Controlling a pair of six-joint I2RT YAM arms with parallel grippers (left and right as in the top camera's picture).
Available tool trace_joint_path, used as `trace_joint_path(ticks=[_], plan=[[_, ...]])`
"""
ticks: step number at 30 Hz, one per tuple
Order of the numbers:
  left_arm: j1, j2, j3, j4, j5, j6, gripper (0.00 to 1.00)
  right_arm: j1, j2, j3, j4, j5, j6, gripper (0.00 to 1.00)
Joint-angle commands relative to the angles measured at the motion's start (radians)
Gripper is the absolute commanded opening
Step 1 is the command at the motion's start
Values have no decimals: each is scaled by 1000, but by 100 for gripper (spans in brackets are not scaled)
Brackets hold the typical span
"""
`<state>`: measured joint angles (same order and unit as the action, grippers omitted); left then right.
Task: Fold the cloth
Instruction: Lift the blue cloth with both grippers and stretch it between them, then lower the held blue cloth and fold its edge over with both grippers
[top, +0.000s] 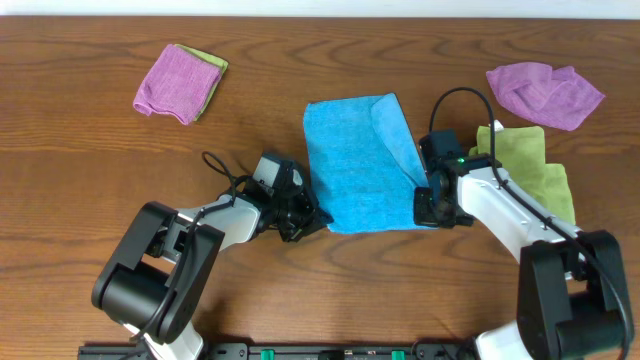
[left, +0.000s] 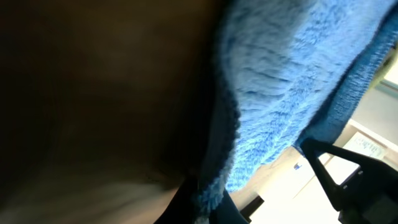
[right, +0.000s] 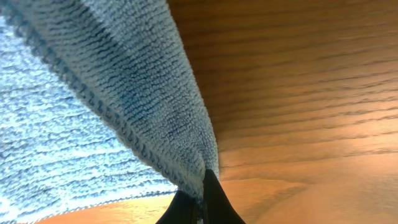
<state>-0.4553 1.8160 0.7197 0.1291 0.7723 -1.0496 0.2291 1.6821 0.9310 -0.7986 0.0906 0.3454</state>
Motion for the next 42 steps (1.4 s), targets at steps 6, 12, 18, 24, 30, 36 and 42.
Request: trace_joint_path(ticks=[6,12,18,24,30,36,42], plan=[[138,-121,87,21,76,134,6,-13,-52,63,61,-187,-33,1],[282,-217,282,-161,86,237,6,-13,-114,190,153,-237,-32,1],[331,-229,450,-425,85,391,6,-13,-119,255,143,-237,-32,1],[360,-229,506,-476,53,409,6,-22,-152,263,224,-229,-32,1],[365,-228,543,-325,-21,351,6,-25,-150,266,514,-229,-32,1],[373,-228,546,-301,9,347,6,-27,-151,301,498,-229,-82,1],[392,-228,546,-385,85,397,6,-26,-164,351,334,-229,-123,1]])
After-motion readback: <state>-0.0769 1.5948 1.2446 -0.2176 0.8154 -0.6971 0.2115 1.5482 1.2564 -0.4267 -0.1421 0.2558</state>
